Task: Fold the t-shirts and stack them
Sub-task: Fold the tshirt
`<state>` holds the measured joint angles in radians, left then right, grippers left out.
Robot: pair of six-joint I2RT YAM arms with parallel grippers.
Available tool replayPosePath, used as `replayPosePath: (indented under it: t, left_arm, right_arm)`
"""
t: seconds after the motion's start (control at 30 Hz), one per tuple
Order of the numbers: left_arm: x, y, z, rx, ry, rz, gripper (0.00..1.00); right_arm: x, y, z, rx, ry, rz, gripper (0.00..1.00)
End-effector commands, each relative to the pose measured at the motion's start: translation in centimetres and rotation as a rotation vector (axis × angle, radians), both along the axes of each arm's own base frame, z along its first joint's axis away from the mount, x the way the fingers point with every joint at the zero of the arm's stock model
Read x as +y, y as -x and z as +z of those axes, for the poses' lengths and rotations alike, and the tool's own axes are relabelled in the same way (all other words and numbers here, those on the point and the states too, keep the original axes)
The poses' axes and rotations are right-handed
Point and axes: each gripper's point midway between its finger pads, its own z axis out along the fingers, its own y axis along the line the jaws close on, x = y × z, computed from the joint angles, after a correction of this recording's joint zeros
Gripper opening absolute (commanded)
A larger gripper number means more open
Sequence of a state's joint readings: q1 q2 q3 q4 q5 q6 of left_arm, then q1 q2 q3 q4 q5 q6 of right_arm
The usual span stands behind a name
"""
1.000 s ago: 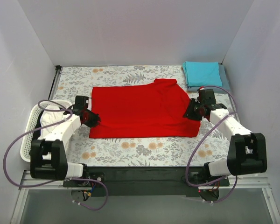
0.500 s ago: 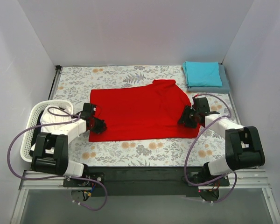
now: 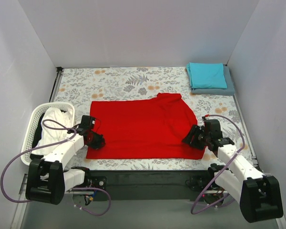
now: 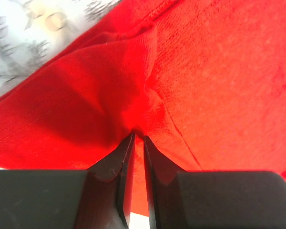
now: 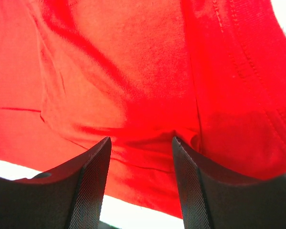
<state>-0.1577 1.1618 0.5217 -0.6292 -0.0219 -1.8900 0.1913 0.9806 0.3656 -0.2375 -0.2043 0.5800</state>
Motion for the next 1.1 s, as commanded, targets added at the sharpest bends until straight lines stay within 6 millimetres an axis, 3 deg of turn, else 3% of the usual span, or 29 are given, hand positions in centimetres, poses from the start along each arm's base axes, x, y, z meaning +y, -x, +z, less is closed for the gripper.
replayPosePath:
  t: [0.0,0.1,0.13,0.2,0.23,0.27,0.3,0.33,0.37,0.4,0.43,0.47,0.5,0.53,0.57,0.6,0.67,0.7,0.73,0.8,0.87,1.07]
  left_arm:
    - [0.9,2.4,-0.2,0.055,-0.052,-0.036,0.12]
    - [0.9,0.1,1.7,-0.023,-0.077,-0.09,0.13]
    - [0.7,-2.6,4.2,-0.106,-0.084,-0.1,0.13]
    - [0.8,-5.3,5.8,-0.126,-0.124,-0.129,0.13]
    - [1.0,-8.2,8.6,-0.189,-0.154,-0.122,0.14]
    - [1.3,-9.8,9.9,-0.211,-0.18,-0.115,0.15]
    - [1.7,-11.2,9.3,-0.176,-0.213,-0.108,0.16]
    - [2.1,-13.7,11.6,-0.223,-0.241,-0.092,0.19]
    - [2.8,-14.9,11.9,-0.222,-0.267,-0.077,0.19]
    - [3.5,-16.1,10.3,-0.166,-0.302,-0.068,0.2]
    - [4.0,-18.1,11.8,-0.197,-0.318,-0.049,0.21]
    - [4.5,-18.9,11.1,-0.171,-0.332,-0.043,0.22]
    - [5.1,-19.9,9.4,-0.126,-0.344,-0.039,0.22]
    - [5.4,-20.6,8.7,-0.1,-0.351,-0.032,0.22]
    - [5.7,-22.2,9.5,-0.12,-0.355,-0.016,0.22]
    - [6.4,-22.3,7.1,-0.045,-0.367,-0.01,0.22]
    - [6.8,-24.1,7.2,-0.052,-0.368,0.014,0.22]
    - [7.0,-24.4,6.5,-0.035,-0.367,0.019,0.22]
    - [6.9,-24.8,5.3,-0.013,-0.365,0.017,0.22]
    - [6.9,-25.9,5.0,-0.013,-0.364,0.031,0.22]
    - [6.9,-26.1,3.5,0.019,-0.365,0.031,0.23]
    - [7.4,-26.3,2.1,0.064,-0.39,0.059,0.23]
  right_arm:
    - [-0.6,4.6,-1.8,0.161,0.004,-0.016,0.61]
    - [-0.3,2.7,0.8,0.077,0.0,-0.002,0.64]
    - [0.1,0.6,3.1,0.018,-0.005,0.011,0.65]
    - [0.6,-1.9,5.7,-0.064,0.005,0.06,0.66]
    - [1.1,-4.9,8.8,-0.14,0.005,0.076,0.67]
    - [1.3,-6.3,9.9,-0.172,0.015,0.091,0.67]
    - [1.3,-8.0,11.3,-0.213,0.036,0.097,0.68]
    - [1.3,-9.5,10.9,-0.205,0.068,0.122,0.71]
    - [1.6,-12.3,14.0,-0.294,0.081,0.128,0.72]
    - [1.8,-14.0,13.0,-0.263,0.099,0.141,0.73]
    - [1.7,-15.4,13.4,-0.278,0.125,0.158,0.73]
    - [1.9,-17.8,15.9,-0.34,0.132,0.155,0.73]
    - [2.0,-19.1,16.1,-0.348,0.142,0.157,0.73]
    - [2.3,-20.6,14.8,-0.321,0.153,0.167,0.73]
    - [2.4,-21.6,14.7,-0.323,0.159,0.18,0.73]
    - [2.8,-23.6,14.9,-0.334,0.159,0.188,0.73]
    - [3.3,-25.1,14.6,-0.337,0.155,0.208,0.73]
    - [3.6,-26.4,15.7,-0.369,0.151,0.212,0.73]
    - [3.8,-27.1,14.0,-0.339,0.154,0.222,0.73]
    - [4.2,-28.6,13.5,-0.342,0.154,0.237,0.73]
    - [4.4,-29.4,13.1,-0.341,0.151,0.246,0.73]
    - [4.9,-30.5,10.7,-0.305,0.145,0.26,0.73]
